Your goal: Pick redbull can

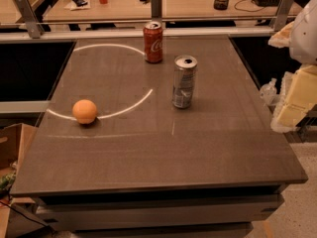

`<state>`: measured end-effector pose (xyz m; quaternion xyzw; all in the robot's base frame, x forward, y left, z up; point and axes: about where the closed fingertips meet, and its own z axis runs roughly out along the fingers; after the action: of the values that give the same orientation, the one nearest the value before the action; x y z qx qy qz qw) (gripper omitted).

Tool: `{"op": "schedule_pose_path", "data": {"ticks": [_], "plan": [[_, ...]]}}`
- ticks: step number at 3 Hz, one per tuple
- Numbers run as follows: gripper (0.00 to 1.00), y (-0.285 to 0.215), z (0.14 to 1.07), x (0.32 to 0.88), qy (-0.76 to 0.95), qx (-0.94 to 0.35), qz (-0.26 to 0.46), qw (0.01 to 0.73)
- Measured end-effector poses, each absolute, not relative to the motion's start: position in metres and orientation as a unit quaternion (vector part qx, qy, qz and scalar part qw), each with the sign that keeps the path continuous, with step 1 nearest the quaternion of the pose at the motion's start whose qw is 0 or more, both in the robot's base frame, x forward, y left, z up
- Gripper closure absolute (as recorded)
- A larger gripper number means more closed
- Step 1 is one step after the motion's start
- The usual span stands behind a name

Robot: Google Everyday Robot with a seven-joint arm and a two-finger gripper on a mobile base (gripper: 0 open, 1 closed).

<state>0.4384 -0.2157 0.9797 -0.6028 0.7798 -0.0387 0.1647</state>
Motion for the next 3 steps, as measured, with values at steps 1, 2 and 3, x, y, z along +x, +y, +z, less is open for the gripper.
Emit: {"op": "schedule_pose_path", "data": {"ticks": [1, 2, 3], "plan": [[0.00, -0.216, 0.980, 0.438, 0.780, -0.603, -0.039, 0.165], [0.00, -0.217, 0.980, 0.440, 0.789, -0.584, -0.028, 0.185], [0.00, -0.223, 0.968, 0.446, 0.811, -0.537, 0.010, 0.232]]}}
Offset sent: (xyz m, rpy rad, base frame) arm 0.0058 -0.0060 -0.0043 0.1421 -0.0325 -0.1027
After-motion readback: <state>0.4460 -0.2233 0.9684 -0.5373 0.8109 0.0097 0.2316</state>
